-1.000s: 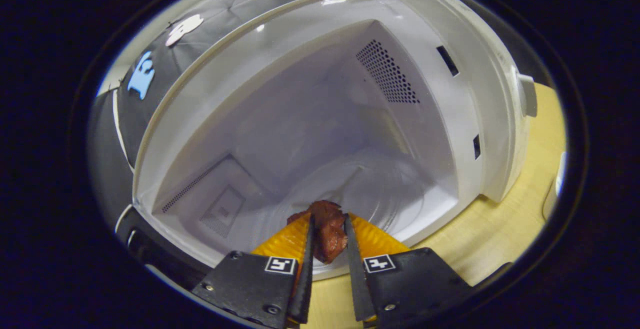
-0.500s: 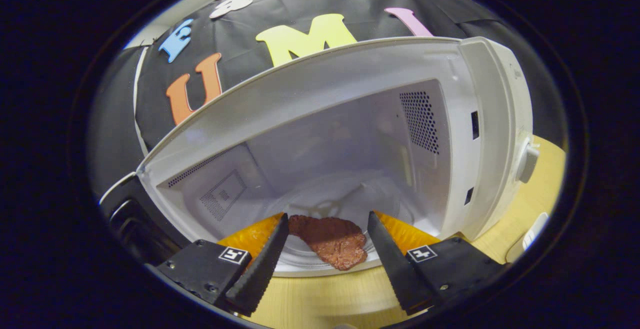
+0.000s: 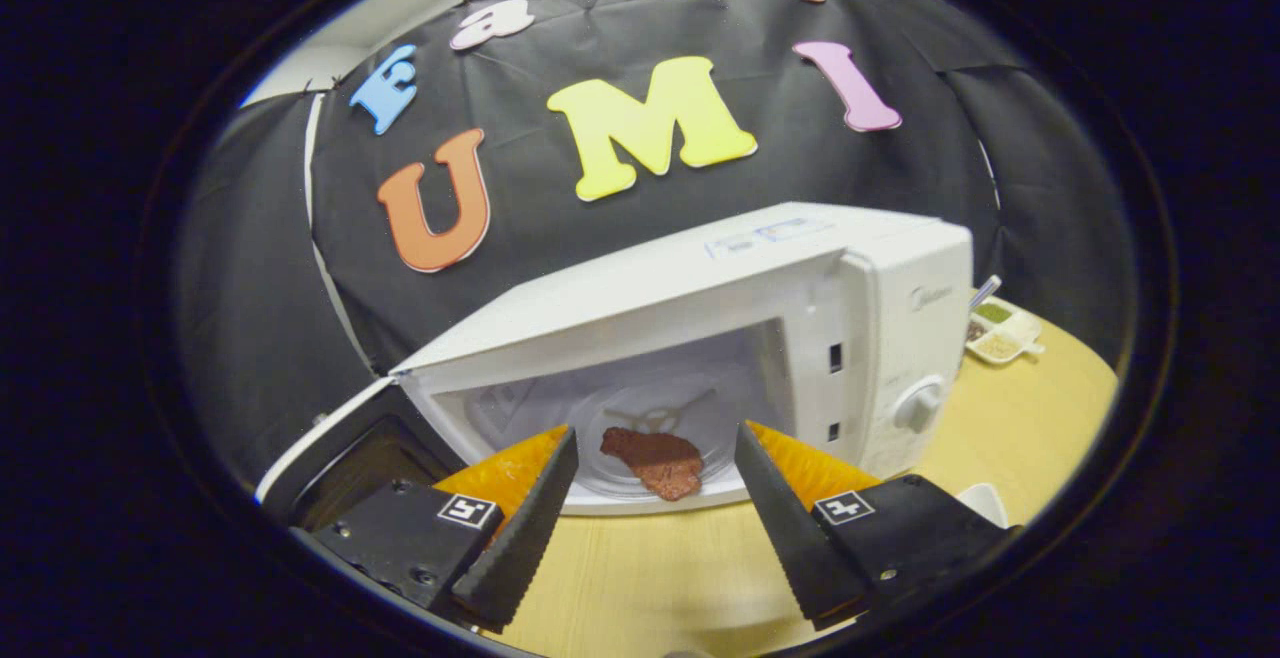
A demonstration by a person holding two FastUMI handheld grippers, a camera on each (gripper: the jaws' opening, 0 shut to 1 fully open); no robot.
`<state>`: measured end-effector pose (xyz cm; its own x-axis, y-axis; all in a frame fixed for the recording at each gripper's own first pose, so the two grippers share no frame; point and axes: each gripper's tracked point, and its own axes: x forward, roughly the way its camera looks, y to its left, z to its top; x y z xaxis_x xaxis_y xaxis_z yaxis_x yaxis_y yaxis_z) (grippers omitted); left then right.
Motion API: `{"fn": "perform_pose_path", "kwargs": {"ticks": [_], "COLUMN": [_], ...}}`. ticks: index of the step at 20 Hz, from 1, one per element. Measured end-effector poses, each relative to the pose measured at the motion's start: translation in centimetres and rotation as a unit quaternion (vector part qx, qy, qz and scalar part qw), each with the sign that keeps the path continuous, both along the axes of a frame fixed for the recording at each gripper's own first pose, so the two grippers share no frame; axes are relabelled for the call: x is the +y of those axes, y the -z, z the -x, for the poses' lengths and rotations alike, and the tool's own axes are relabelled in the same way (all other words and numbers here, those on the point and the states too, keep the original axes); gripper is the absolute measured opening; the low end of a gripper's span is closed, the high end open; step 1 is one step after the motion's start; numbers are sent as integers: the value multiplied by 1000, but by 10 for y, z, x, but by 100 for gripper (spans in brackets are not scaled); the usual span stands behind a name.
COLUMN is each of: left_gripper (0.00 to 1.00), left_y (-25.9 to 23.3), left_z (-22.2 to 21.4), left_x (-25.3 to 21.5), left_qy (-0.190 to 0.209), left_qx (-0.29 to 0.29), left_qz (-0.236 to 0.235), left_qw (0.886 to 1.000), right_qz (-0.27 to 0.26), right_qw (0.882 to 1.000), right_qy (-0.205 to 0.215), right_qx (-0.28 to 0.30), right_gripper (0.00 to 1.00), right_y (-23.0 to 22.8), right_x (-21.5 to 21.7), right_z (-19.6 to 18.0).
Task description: Open the microwave oven with the left hand, put the food in, and close the microwave oven.
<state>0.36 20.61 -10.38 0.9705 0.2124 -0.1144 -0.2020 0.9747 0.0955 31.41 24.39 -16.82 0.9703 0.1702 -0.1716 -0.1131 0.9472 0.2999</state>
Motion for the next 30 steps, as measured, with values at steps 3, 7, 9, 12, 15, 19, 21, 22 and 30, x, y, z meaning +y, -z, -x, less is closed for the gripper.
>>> {"fn": "perform_pose_path", "kwargs": {"ticks": [3, 7, 9, 12, 15, 19, 21, 22, 30], "left_gripper": [94, 94, 94, 94, 94, 94, 94, 94, 76], "left_y": [-9, -12, -12, -5, 13, 27, 29, 32, 63], "left_z": [-3, -11, -15, -25, -34, -40, -42, -42, -44], "left_x": [-3, -10, -9, 0, 18, 39, 45, 48, 55], "left_qy": [9, 24, 26, 21, 15, 2, -3, -5, 5], "left_qx": [-6, -8, -11, -12, -1, 7, 3, 6, 20], "left_qz": [-6, 0, 2, -1, 9, 29, 28, 28, 29], "left_qw": [1000, 1000, 1000, 1000, 1000, 1000, 1000, 1000, 999], "right_qz": [31, 63, 64, 57, 81, 81, 78, 78, 74], "right_qw": [999, 998, 997, 998, 997, 996, 996, 996, 997], "right_qy": [-8, -25, -21, -27, 6, 23, 32, 36, 25], "right_qx": [-12, -19, -26, -18, -12, 9, 14, 21, 24], "right_gripper": [100, 90, 90, 100, 100, 100, 100, 100, 100], "right_y": [-32, -77, -98, -114, -119, -114, -111, -107, -114], "right_x": [-28, -59, -79, -99, -137, -158, -166, -169, -159], "right_z": [41, 96, 126, 174, 213, 256, 269, 273, 283]}}
